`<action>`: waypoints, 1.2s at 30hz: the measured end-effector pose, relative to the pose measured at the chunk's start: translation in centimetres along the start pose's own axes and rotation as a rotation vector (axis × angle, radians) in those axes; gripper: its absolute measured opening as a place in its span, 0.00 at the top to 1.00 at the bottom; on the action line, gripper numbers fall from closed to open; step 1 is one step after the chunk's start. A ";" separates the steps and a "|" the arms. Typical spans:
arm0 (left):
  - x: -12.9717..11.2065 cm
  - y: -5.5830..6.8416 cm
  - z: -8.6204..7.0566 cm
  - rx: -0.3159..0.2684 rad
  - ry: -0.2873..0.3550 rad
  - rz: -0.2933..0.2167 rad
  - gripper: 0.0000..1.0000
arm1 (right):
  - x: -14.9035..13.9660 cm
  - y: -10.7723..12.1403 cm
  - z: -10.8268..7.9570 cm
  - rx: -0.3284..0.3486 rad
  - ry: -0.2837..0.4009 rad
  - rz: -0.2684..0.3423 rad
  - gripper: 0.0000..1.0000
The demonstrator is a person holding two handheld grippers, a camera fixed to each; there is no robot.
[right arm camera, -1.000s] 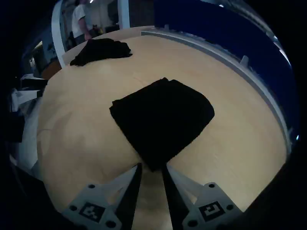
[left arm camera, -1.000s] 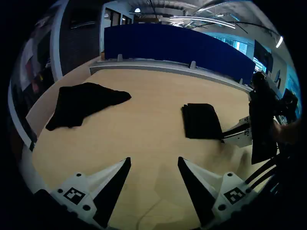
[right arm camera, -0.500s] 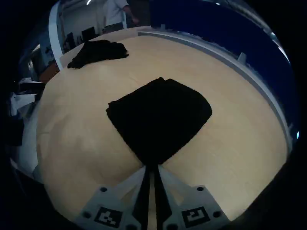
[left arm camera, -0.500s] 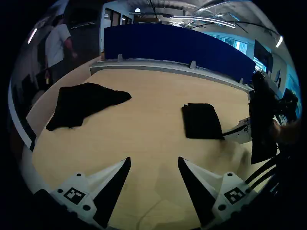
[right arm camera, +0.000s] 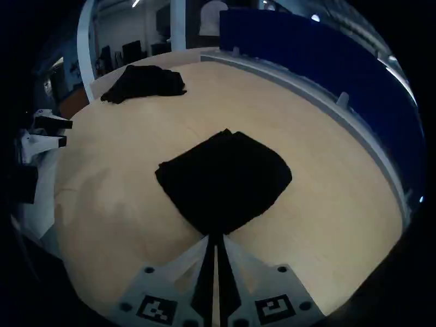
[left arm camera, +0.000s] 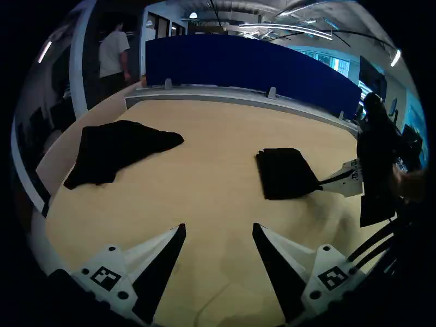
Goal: Fold towel
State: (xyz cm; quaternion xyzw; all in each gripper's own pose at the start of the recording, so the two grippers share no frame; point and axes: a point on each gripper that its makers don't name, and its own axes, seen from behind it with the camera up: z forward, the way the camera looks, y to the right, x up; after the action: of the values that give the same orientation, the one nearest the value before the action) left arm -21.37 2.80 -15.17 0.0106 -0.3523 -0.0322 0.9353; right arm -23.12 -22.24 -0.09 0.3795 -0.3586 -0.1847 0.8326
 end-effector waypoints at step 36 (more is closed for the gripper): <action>4.6 1.8 -0.1 -0.109 0.062 0.068 0.10 | 12.2 6.1 -13.3 -0.185 0.221 0.032 0.97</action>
State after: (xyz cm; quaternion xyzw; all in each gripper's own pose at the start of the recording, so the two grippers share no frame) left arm -17.78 4.29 -12.17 -0.0513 -0.3210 -0.0192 0.9455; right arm -4.85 -18.76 4.11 0.3135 -0.2523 -0.1609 0.9012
